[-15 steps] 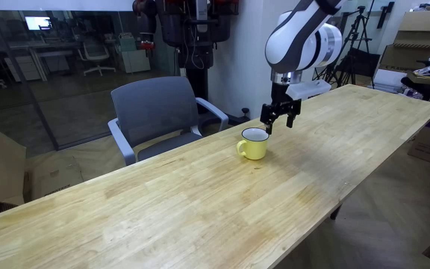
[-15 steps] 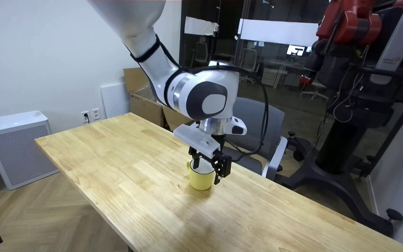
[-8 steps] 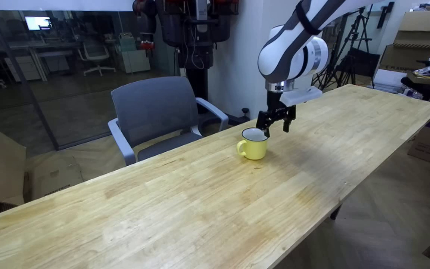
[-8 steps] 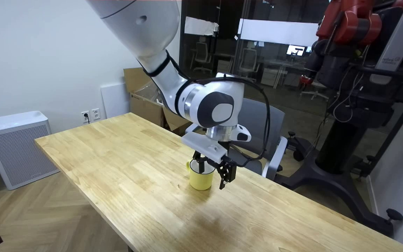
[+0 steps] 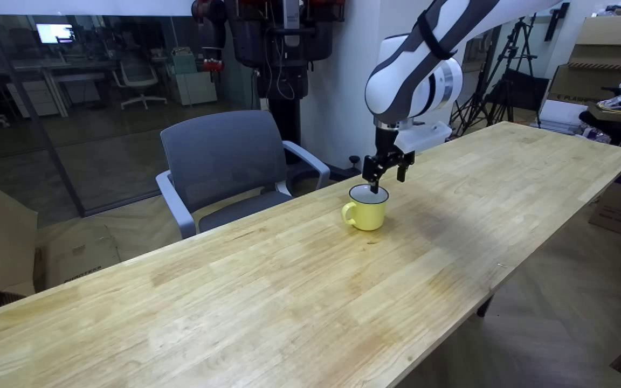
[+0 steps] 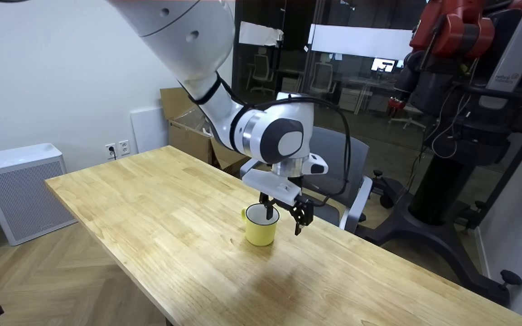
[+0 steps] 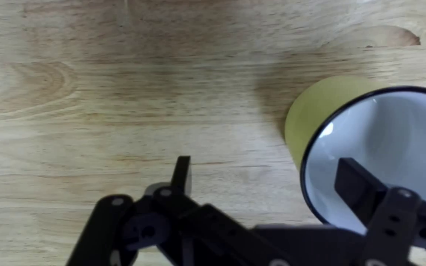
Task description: Move the yellow mug forwards
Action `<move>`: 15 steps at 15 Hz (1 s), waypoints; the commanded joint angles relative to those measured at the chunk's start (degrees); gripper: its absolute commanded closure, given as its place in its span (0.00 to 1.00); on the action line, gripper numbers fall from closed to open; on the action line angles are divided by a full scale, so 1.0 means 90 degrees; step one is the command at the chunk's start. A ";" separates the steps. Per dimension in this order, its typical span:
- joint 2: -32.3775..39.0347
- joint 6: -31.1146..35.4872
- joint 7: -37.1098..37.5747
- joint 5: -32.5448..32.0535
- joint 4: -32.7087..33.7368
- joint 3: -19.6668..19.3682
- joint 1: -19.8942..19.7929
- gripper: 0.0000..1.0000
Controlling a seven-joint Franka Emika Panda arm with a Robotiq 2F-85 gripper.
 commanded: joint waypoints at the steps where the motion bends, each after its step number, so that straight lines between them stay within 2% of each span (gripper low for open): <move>1: 0.0357 -0.0178 0.0174 -0.0114 0.0475 -0.0020 0.0025 0.00; 2: 0.0401 -0.0173 0.0147 -0.0110 0.0509 -0.0005 0.0017 0.25; 3: 0.0438 -0.0165 0.0121 -0.0111 0.0540 0.0006 0.0012 0.27; 4: 0.0464 -0.0149 0.0112 -0.0102 0.0560 0.0017 0.0008 0.33; 13: 0.0394 -0.0359 -0.0067 -0.0074 0.0527 0.0216 0.0011 0.95; 15: 0.0361 -0.0469 -0.0154 -0.0059 0.0510 0.0283 -0.0005 1.00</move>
